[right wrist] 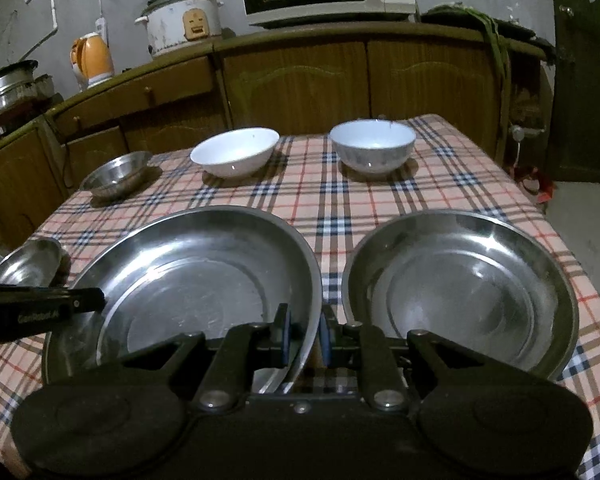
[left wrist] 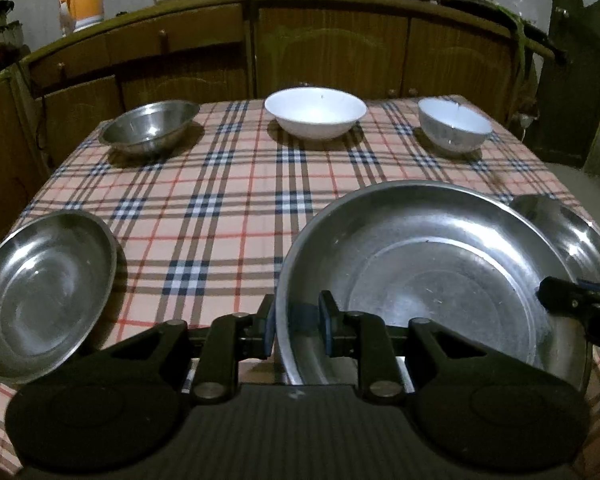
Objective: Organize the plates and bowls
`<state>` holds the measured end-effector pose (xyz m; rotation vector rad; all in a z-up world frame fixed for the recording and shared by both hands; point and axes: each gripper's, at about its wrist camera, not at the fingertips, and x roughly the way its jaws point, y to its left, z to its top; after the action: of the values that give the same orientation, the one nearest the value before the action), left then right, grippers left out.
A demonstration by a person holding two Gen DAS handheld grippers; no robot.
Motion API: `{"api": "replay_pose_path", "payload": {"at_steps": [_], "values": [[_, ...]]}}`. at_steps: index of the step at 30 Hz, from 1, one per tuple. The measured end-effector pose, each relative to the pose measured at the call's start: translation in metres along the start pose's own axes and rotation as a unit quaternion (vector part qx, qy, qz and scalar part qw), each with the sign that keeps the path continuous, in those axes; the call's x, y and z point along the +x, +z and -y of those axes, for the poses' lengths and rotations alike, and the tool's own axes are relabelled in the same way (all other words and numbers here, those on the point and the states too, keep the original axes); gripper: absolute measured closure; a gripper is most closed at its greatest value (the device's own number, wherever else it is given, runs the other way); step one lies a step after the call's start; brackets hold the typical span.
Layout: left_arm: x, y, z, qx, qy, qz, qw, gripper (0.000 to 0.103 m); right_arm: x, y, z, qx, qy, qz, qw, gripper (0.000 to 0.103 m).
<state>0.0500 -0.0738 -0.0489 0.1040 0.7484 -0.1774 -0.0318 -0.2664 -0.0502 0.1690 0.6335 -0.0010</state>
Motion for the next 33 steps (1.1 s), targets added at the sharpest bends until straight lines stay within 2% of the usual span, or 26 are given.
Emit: {"api": "replay_pose_path", "payload": {"at_steps": [14,33], "values": [[0.022,-0.007,-0.004,-0.004,0.017,-0.022,0.9996,0.08,0.032,-0.008,-0.006,-0.005,0.001,-0.023,1.0,0.083],[0.041,-0.005,-0.011,-0.012,0.022,-0.02,0.9995,0.079,0.053,-0.005,-0.012,-0.012,-0.004,-0.027,1.0,0.082]]}}
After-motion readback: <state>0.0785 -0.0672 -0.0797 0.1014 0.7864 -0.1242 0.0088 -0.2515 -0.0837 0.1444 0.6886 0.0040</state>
